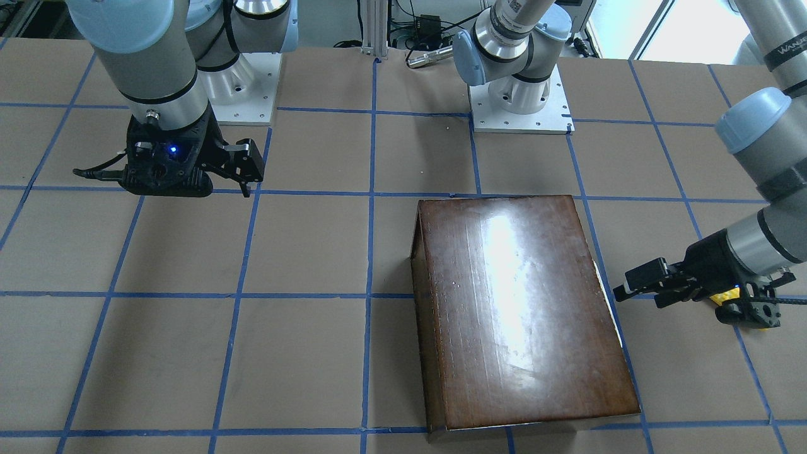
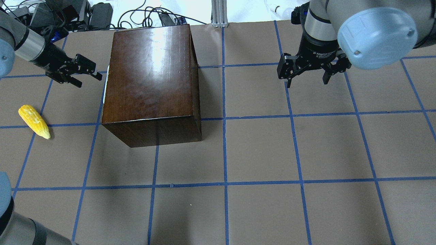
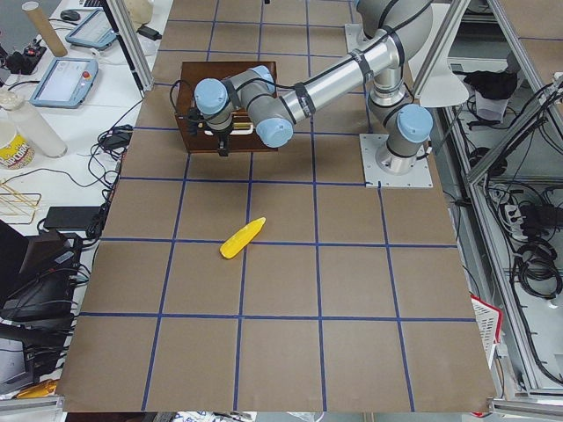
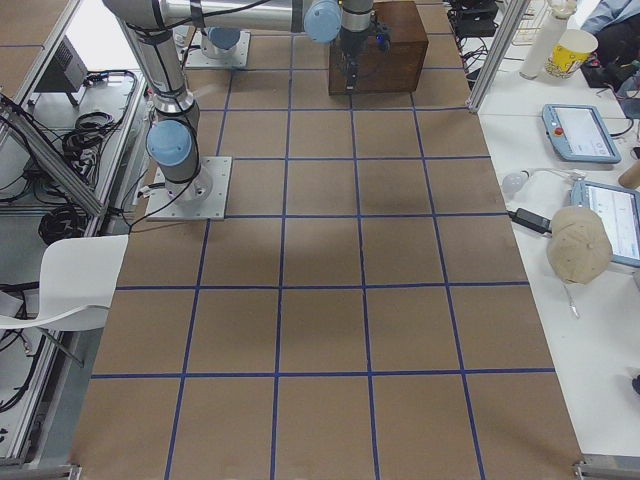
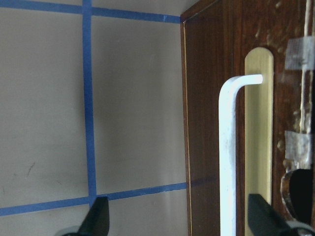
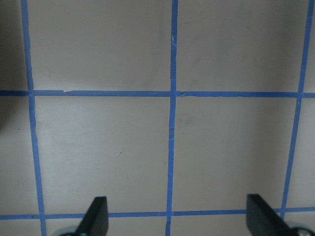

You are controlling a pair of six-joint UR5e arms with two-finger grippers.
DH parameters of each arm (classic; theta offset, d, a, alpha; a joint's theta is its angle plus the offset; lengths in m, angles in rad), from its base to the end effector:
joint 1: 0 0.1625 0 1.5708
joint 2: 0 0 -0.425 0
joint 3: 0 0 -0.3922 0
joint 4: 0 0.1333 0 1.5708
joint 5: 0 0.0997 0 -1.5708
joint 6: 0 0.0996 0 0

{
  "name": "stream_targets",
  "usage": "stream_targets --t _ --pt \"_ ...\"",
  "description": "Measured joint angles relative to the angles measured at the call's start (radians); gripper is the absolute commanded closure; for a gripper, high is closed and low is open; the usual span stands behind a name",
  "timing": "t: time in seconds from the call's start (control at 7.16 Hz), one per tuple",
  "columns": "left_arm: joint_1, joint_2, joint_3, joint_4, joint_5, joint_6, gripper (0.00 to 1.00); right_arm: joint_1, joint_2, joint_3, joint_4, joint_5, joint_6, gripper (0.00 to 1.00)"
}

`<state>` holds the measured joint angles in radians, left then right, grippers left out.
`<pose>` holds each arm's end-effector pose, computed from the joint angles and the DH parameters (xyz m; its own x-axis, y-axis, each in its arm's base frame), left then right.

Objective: Open drawer and put corn inside
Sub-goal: 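Close the left gripper on the white drawer handle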

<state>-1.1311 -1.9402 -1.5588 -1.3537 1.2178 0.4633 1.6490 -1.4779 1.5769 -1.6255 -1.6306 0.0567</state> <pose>0.1064 -0.6202 0.3151 -0.9295 0.0040 0.3687 -0.0068 0.9996 -0.0279 0.1680 -0.5133 0.4432 -0.9978 -0.0240 0.0621 -0.0215 0.9989 0.0408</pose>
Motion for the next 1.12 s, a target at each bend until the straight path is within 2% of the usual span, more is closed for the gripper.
stream_targets --t 1.12 --pt "-0.004 -0.068 -0.006 0.002 -0.056 0.052 0.00 0.000 0.000 0.000 0.000 0.000 0.000 0.00"
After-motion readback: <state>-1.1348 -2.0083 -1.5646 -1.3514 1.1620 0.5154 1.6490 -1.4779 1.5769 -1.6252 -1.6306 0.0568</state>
